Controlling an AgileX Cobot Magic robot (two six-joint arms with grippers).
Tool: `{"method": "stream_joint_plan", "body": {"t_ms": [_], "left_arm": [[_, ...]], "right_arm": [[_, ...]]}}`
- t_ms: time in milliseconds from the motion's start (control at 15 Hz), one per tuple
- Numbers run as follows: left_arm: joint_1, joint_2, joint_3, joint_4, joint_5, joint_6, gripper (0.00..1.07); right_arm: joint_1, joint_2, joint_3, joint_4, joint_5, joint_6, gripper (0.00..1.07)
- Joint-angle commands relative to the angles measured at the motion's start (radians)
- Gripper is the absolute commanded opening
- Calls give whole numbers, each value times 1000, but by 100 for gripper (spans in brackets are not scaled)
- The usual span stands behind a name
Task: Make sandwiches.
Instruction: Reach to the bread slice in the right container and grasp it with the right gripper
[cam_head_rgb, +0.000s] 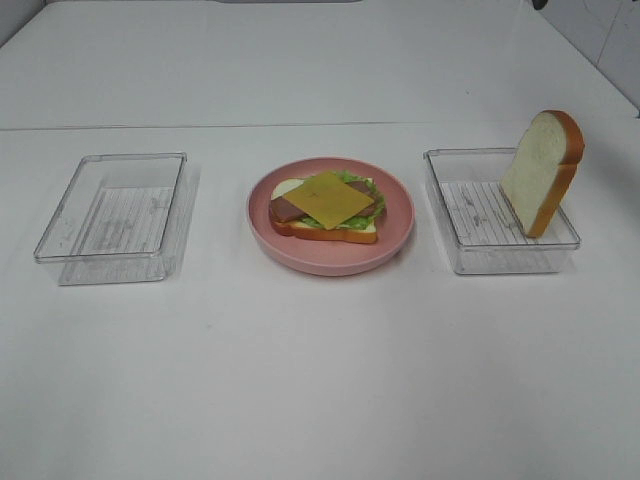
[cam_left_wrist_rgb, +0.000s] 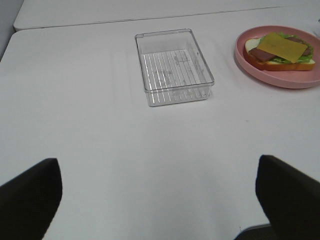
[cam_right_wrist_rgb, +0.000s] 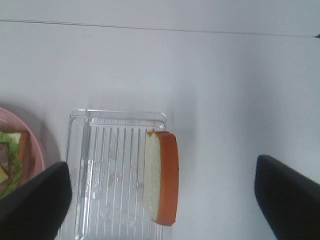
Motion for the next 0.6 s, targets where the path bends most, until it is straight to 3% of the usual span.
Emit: {"method": "stream_joint_plan", "body": {"t_ms": [67,267,600], "left_arm": [[0,-5,1,-8,-2,-1,102],[0,-5,1,-8,-2,-1,102],[0,-5,1,-8,-2,-1,102]], "right_arm": [[-30,-1,57,44,28,-24,97],[-51,69,110,66,-13,-31,97],[-51,206,114,71,-31,-34,97]]}}
